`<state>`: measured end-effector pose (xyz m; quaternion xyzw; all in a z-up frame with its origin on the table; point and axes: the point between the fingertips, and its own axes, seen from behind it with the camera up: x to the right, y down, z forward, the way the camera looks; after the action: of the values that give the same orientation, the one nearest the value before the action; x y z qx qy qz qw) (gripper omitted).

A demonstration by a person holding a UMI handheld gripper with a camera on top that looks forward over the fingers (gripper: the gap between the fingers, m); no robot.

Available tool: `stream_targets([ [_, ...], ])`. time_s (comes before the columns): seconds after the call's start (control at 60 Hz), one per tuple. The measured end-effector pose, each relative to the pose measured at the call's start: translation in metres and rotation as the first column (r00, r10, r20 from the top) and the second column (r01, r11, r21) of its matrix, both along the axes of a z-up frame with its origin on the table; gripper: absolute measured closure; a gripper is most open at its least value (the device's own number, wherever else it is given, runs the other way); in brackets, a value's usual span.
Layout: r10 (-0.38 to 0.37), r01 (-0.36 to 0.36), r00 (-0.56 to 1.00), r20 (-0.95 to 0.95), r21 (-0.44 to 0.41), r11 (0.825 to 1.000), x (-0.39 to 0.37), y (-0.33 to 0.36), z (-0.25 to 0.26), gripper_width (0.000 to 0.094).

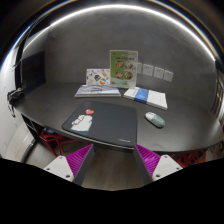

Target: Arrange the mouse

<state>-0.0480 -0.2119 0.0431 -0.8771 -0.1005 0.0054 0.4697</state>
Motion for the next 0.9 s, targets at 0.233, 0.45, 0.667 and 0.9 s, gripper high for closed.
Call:
stream_targets([
  [0.233,-0.035,0.034,0.999,-0.042,-0.005,0.999,0.022,0.022,-0.009,0.0101],
  [0.45,-0.117,0.114,0.99,-0.082,-0.04,0.993,0.03,0.099,-0.042,0.0103],
  [0.667,-0.155,0.159,0.987,0.044,-0.1,0.982,0.008,0.17,-0.058,0.0102],
  [0.9,-0.185,0.182,0.983,-0.019,-0.107,0.978,-0.044,0.242,-0.056,0.0102],
])
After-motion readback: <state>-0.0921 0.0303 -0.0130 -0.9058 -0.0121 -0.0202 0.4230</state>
